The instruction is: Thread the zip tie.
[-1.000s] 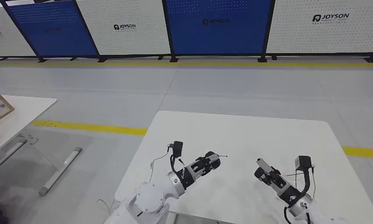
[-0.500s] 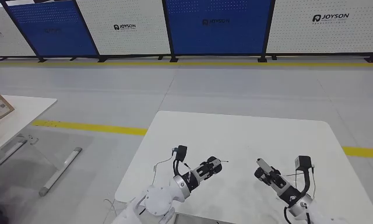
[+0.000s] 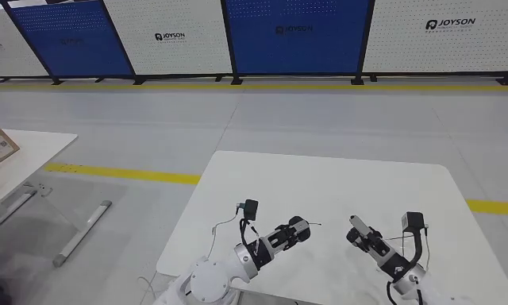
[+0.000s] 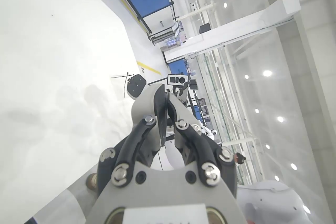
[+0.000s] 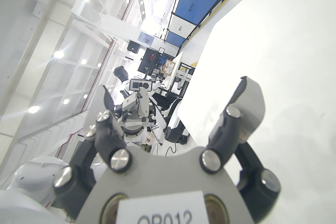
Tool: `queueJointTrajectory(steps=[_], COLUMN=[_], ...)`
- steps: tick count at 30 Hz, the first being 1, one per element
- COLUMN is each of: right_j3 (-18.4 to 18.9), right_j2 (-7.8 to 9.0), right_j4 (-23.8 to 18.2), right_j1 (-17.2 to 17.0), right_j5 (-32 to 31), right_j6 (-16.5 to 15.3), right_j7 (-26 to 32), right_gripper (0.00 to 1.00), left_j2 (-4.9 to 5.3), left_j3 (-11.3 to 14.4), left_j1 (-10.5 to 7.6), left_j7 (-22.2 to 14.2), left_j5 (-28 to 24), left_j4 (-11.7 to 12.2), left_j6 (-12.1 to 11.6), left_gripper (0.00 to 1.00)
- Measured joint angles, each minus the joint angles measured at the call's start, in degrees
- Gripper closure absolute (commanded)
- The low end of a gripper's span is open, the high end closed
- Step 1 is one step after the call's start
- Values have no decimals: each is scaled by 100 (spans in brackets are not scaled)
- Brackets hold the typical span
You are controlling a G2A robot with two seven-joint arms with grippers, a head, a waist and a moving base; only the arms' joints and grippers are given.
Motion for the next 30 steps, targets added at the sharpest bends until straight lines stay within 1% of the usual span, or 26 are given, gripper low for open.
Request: queueJointTrajectory(steps=[8,11,14,15,17,19,20,21,30], right_j3=[34,194,479,560,731,795,792,785,778], right_j2=[2,17,60,78,127,138,132,126,123], right_j4=[-6,-190,-537,-633,-826,-940,-949,-948,-941], right_j1=[17,1,-145,-195,-183,-27,32,63,65], right_j5=[-80,-572,-1041,-1171,-1496,-1574,-1522,-1476,-1458], right_j6=[39,221,485,641,1324,1997,2137,2187,2165], right_j7=[-64,-319,-394,-307,120,447,472,466,442], right_gripper=[0,0,0,0,0,0,0,0,0], left_j2=[-1,-1,-1,-1,-1,-1,-1,-1,-1], left_j3=[4,4,4,4,4,4,4,4,4], left_j1=[-4,-4,-4,-4,-4,-4,-4,-4,-4], left_j7=[4,4,4,4,4,4,4,4,4], left_j5=[7,7,7,7,7,7,7,7,7], left_j4=[3,3,3,3,3,3,3,3,3], left_j6=[4,4,4,4,4,4,4,4,4], left_gripper=[100,100,100,100,100,100,100,100,100])
